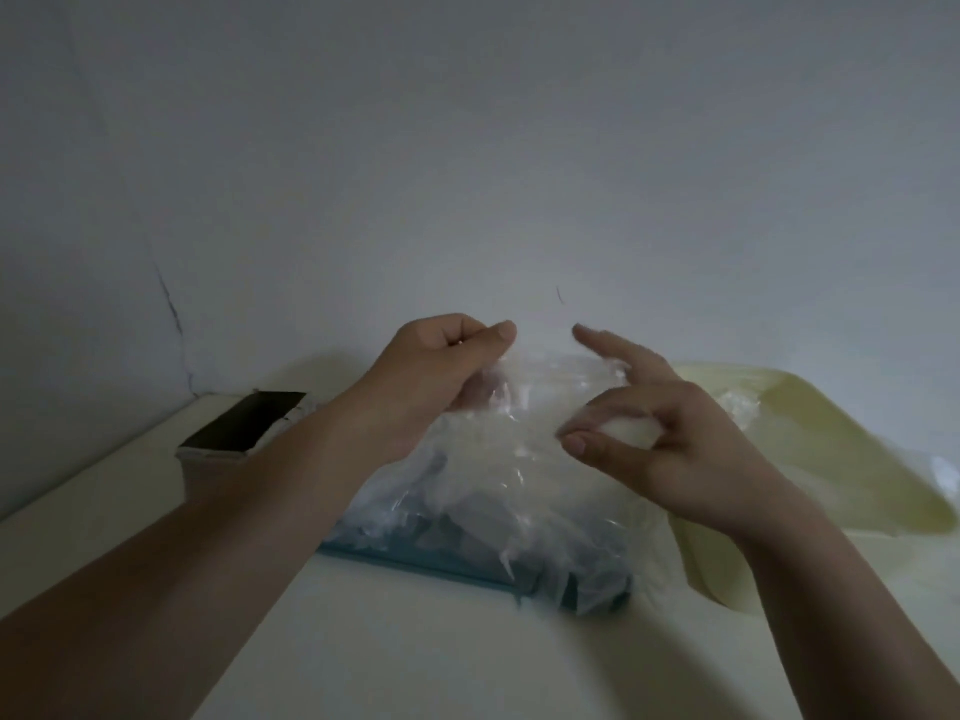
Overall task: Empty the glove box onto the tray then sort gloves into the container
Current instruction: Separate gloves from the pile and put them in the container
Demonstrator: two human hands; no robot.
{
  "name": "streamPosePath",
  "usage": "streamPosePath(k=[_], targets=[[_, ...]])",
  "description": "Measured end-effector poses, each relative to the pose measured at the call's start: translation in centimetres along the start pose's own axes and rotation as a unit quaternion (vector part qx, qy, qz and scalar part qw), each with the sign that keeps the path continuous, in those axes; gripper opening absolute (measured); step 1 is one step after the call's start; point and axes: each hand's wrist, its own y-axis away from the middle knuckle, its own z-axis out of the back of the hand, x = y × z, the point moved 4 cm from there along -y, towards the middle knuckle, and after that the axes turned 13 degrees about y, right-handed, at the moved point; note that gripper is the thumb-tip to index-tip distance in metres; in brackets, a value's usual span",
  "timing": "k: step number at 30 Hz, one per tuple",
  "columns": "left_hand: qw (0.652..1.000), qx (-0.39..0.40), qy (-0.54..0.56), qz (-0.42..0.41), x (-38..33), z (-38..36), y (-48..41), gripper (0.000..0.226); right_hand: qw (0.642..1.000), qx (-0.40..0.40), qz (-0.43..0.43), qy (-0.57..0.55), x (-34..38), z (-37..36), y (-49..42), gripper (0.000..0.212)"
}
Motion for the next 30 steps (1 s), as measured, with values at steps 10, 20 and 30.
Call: streamPosePath(k=[10,20,30], targets=[[0.984,0.127,0.032,0.117,2.0,0.2,1.7,0.053,0.988,-0.041,-0.058,-0.138,-1.7,-1.0,-0.1,0.01],[0.984,0.061,0.133,0.105,3.6,2.0,0.9,0.014,0.991,-0.001,-0.04,-0.128,-3.0,-1.5,-0.1,0.009],[0.966,0.075,0.179,0.171,4.9,1.0,1.5,0.028,0.989,-0.003,-0.099,-0.107,-3.2,-2.7,-0.2,0.009]])
